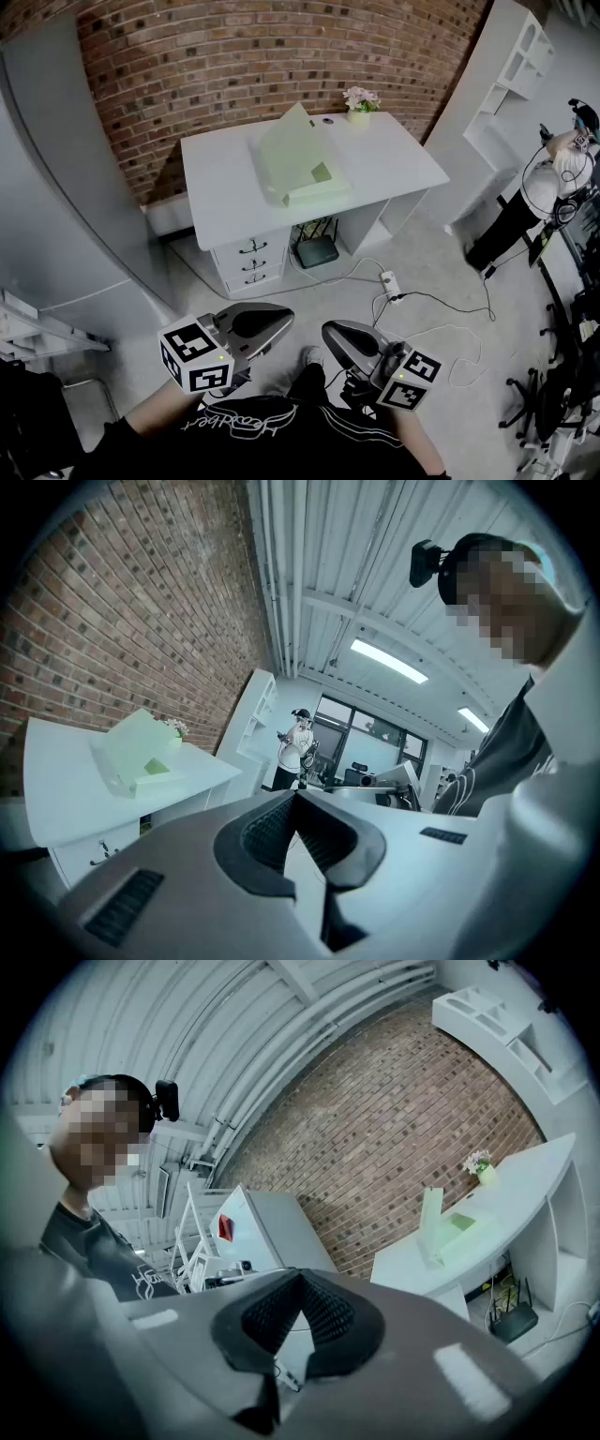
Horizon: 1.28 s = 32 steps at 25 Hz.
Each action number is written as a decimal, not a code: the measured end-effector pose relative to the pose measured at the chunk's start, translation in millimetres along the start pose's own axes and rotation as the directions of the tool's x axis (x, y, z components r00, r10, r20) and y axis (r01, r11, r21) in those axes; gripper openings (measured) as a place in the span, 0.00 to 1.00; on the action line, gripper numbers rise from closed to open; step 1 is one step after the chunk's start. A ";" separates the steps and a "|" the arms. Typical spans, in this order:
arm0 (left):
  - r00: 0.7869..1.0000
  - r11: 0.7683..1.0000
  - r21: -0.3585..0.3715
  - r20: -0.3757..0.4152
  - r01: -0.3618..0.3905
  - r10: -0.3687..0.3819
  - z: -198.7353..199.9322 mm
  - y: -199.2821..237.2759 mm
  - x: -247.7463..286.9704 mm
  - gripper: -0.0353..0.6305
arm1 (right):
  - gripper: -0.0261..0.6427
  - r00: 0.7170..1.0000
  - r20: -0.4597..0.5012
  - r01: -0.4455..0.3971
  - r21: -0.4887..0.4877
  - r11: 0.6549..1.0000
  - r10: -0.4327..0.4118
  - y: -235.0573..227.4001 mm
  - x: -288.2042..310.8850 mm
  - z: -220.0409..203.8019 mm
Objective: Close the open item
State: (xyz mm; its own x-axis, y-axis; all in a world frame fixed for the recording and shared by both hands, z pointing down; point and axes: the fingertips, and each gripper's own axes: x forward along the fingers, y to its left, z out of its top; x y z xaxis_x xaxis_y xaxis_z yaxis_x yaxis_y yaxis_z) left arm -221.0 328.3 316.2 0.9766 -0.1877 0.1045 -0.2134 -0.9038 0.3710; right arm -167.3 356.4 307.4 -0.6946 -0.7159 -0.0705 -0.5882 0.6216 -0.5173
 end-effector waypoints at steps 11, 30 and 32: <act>1.000 1.000 -0.014 -0.009 -0.020 0.020 2.1 20.1 20.3 0.06 | 0.04 1.000 0.017 -0.010 0.052 0.999 0.009 -28.4 5.3 9.6; 0.996 0.996 -0.051 -0.046 -0.075 0.073 39.6 101.0 148.6 0.06 | 0.04 0.999 -0.012 -0.029 0.100 0.995 0.030 -169.5 10.2 86.4; 0.996 0.995 -0.046 -0.041 -0.087 0.085 46.9 109.7 162.4 0.06 | 0.04 0.999 -0.015 -0.041 0.094 0.995 0.043 -184.2 11.1 98.1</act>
State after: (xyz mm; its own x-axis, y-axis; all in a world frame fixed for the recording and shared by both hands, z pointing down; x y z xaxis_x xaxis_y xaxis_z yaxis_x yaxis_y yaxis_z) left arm -84.6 180.7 330.6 0.9531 -0.2483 0.1732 -0.2986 -0.8654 0.4025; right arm -26.0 202.8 318.2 -0.7252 -0.6838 -0.0800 -0.5173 0.6179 -0.5921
